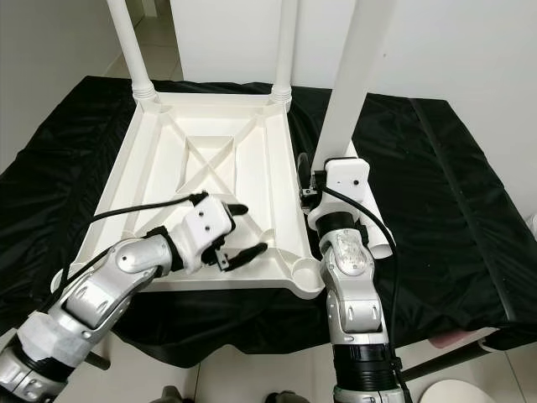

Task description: Building children table

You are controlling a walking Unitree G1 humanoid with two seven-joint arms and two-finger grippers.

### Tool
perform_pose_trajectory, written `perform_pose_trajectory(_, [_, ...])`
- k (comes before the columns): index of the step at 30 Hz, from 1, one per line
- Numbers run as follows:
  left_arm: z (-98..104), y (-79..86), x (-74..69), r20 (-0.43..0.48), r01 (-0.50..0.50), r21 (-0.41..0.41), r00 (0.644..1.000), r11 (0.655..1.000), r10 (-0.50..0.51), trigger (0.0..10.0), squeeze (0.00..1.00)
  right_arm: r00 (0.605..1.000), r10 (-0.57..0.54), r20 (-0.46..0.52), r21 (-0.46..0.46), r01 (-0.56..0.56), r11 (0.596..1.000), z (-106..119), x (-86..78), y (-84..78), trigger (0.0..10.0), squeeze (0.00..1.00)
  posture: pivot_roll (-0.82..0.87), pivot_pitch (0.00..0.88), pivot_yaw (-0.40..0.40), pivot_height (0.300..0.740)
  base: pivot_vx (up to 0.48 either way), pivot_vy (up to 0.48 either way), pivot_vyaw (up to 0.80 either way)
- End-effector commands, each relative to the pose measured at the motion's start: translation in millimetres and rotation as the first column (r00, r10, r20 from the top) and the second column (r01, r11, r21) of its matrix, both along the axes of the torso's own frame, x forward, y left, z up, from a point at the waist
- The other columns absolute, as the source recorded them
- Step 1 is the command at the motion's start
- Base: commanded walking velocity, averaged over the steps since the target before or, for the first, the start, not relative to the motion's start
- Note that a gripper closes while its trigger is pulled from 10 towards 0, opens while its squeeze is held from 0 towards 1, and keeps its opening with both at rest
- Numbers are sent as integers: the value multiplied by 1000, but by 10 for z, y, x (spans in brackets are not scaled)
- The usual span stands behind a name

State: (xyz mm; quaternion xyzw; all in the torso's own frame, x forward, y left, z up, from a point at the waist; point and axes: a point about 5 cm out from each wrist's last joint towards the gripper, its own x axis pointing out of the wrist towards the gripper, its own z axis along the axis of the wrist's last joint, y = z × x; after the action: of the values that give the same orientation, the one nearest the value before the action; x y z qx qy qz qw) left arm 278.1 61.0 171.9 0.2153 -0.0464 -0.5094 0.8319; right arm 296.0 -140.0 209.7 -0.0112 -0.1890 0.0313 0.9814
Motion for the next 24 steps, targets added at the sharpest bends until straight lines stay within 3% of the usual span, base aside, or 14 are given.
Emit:
perform_pose_trajectory(1, [-47, -9, -24, 14, 4, 24, 1000, 1000, -4, 10000, 0, 999, 5, 32, 7, -6, 1000, 49, -23, 10, 10000, 0, -27, 89, -14, 740, 0, 0, 0])
perform_pose_trajectory(5, [-63, -1, -2, 27, -5, 41, 1000, 999, 4, 10000, 0, 999, -1, 36, 7, 0, 1000, 59, -15, 1, 10000, 0, -30, 94, -10, 740, 0, 0, 0])
perform_pose_trajectory(11, [-113, -5, 183, 94, -94, 142, 992, 985, 81, 10000, 0, 999, -11, 51, 6, 10, 1000, 90, 3, -22, 10000, 0, -34, 100, -4, 740, 0, 0, 0])
perform_pose_trajectory(12, [-127, -2, 253, 106, -146, 161, 986, 976, 130, 10000, 0, 998, -13, 55, 6, 12, 1000, 98, 5, -27, 10000, 0, -35, 101, -3, 740, 0, 0, 0])
perform_pose_trajectory(18, [-112, 8, 387, 149, -240, 180, 965, 954, 215, 10000, 0, 998, -19, 65, 11, 19, 1000, 117, 8, -36, 10000, 0, -38, 101, -1, 740, 0, 0, 0])
perform_pose_trajectory(24, [-90, 13, 435, 155, -264, 175, 959, 949, 238, 10000, 0, 998, -21, 66, 13, 20, 1000, 121, 10, -36, 10000, 0, -39, 102, 0, 740, 0, 0, 0])
